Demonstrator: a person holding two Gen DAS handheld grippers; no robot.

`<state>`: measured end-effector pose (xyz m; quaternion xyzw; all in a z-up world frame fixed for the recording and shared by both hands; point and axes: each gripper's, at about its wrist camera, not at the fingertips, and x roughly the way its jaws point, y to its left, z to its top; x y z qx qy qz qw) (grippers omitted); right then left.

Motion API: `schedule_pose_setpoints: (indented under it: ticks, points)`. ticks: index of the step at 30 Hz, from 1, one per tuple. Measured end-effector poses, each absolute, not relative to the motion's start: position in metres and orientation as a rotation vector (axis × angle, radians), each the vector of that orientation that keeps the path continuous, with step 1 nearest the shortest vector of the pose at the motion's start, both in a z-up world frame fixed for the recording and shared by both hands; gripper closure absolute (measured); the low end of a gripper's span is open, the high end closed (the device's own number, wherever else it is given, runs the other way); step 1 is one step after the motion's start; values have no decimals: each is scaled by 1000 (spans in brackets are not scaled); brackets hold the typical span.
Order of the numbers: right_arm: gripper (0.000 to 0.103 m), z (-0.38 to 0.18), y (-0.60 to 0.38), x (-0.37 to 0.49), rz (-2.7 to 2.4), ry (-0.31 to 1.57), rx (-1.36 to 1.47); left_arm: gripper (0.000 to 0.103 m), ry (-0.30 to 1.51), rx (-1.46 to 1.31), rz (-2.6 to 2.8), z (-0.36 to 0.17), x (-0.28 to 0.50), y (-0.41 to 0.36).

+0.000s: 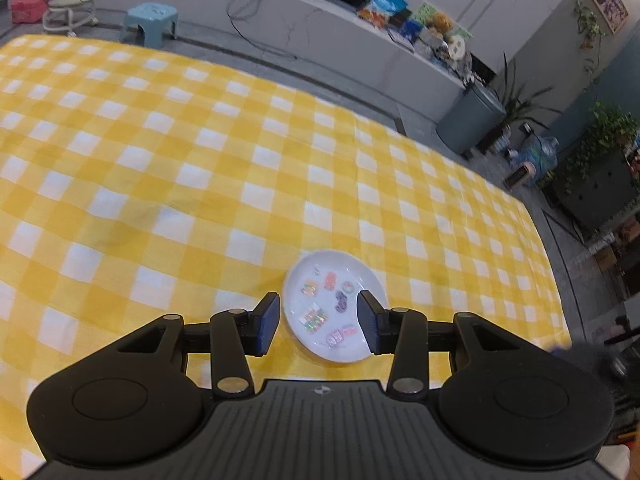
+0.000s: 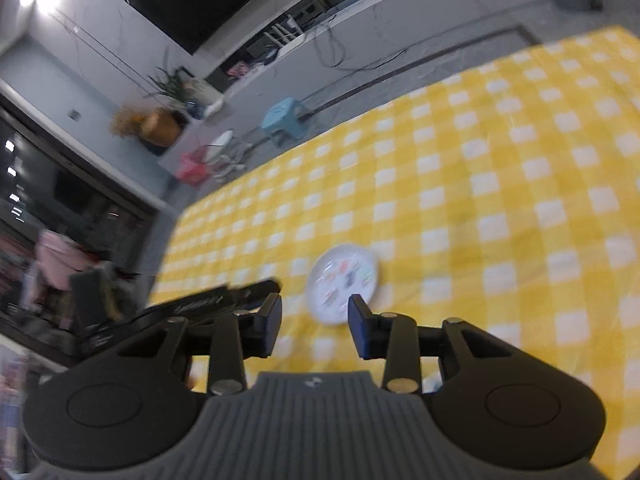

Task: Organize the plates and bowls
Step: 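Move both grippers to the white sticker plate and grasp its rim, then carry the sticker plate with both grippers onto the Fruity plate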

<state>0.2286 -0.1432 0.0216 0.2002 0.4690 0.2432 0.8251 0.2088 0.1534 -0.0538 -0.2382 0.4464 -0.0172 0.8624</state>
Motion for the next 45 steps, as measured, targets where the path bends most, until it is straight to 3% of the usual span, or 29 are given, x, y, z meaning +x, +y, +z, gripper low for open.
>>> schedule_pose_setpoints:
  ticks: [9,21,29,31,33,35,41,45]
  points:
    - [65,-30,-108,283,431,1034,348,55,964,-477,-34,-69,226,144]
    - [66,-88,-89,290,473,1044,276,55,990,-440,-17,-86,238,142]
    - [67,-101,-79,292,487,1040,266,66,1066,-431,0,-97,242,144]
    - [72,-103,-77,289,482,1033,253,70,1070,-429,5,-97,241,144]
    - [89,-104,-75,288,454,1028,238,71,1072,-427,14,-97,241,145]
    - [96,-106,-75,280,439,1014,192,76,1073,-421,18,-97,241,145]
    - [98,-104,-74,280,437,1018,196,93,1081,-399,43,-97,240,145]
    - [99,-104,-76,282,436,1023,221,95,1086,-406,53,-96,240,146]
